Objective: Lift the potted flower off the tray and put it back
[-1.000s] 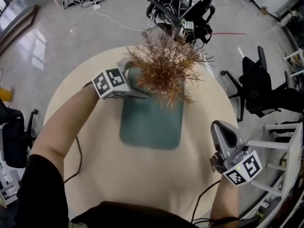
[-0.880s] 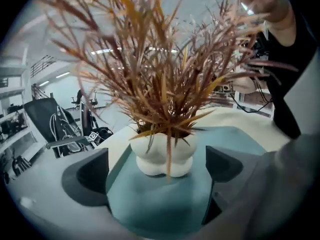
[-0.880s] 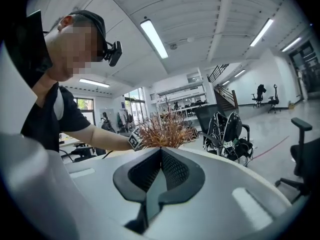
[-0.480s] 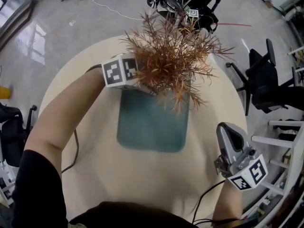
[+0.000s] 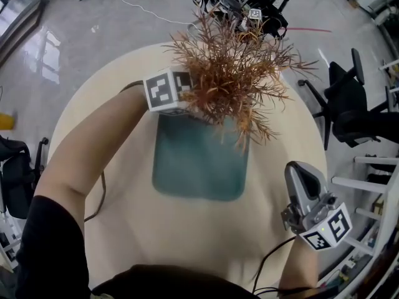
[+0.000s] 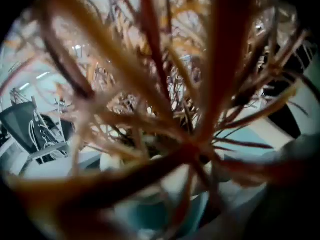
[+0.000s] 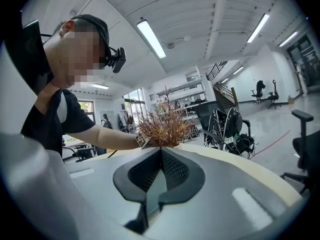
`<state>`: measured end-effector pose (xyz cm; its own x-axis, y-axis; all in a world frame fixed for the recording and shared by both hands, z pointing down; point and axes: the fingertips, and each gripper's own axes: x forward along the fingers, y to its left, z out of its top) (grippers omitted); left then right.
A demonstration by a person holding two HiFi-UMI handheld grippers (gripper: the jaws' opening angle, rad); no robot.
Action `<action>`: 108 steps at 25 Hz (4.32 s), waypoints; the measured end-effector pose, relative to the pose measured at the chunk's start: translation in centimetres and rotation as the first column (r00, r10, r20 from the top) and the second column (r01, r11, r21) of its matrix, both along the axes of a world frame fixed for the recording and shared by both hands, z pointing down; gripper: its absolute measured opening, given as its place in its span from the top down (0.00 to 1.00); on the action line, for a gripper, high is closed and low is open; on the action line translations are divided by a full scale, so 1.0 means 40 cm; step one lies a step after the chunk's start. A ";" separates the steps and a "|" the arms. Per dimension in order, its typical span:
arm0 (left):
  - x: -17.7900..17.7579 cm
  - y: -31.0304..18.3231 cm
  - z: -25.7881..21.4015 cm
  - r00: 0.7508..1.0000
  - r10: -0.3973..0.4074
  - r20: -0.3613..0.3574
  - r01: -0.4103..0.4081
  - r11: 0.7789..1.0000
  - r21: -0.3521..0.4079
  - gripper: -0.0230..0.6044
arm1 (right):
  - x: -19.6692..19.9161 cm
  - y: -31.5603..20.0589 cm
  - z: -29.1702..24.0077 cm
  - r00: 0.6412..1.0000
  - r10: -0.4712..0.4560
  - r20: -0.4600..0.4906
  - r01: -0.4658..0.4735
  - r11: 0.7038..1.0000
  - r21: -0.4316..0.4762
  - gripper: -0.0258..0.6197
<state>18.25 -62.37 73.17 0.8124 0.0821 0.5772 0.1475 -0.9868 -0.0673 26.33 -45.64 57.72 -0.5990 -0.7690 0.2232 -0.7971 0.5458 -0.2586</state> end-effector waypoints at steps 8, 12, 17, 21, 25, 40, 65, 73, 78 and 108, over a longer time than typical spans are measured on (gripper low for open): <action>0.037 0.029 -0.024 0.999 -0.037 -0.030 0.035 0.998 -0.052 0.10 | 0.006 0.011 0.016 1.000 0.004 0.006 -0.004 1.000 -0.006 0.94; 0.034 0.032 -0.029 0.998 -0.036 -0.046 0.033 0.998 -0.053 0.10 | 0.003 0.016 0.022 1.000 0.009 0.007 -0.009 1.000 -0.008 0.94; 0.039 0.034 -0.047 0.997 -0.013 -0.080 0.009 0.999 -0.044 0.10 | 0.004 0.008 0.015 1.000 0.015 0.010 -0.015 1.000 -0.015 0.94; 0.028 0.029 -0.052 0.995 -0.027 -0.091 0.023 0.999 -0.050 0.10 | 0.010 0.015 0.009 1.000 0.026 0.004 -0.026 1.000 -0.015 0.94; 0.019 0.019 -0.059 0.993 -0.052 -0.103 0.047 0.997 -0.054 0.10 | 0.031 0.025 0.015 0.999 0.051 0.007 -0.051 0.998 -0.022 0.94; -0.040 0.017 -0.137 0.985 -0.157 -0.077 0.146 0.980 -0.131 0.10 | 0.022 0.064 -0.033 0.995 0.094 0.027 -0.093 0.995 -0.038 0.94; -0.251 0.435 -0.416 0.964 -0.245 -0.106 0.222 0.957 -0.187 0.10 | -0.071 0.352 -0.331 0.995 0.095 0.015 -0.095 0.995 0.016 0.94; -0.292 0.613 -0.400 0.961 -0.255 -0.106 0.226 0.947 -0.229 0.10 | -0.096 0.446 -0.367 0.996 0.091 0.020 -0.092 0.995 0.029 0.94; -0.294 0.714 -0.364 0.961 -0.251 -0.115 0.217 0.944 -0.248 0.10 | -0.102 0.499 -0.365 0.996 0.091 0.021 -0.091 0.995 0.029 0.94; -0.248 1.107 -0.027 0.992 -0.127 0.016 0.127 0.974 -0.187 0.10 | -0.028 0.719 -0.286 0.991 0.134 0.008 -0.134 0.991 -0.025 0.94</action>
<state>8.35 -18.10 72.10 0.8211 0.0854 0.5643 0.0202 -0.9925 0.1207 25.22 -16.89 46.28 -0.4929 -0.8370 0.2376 -0.8601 0.4276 -0.2783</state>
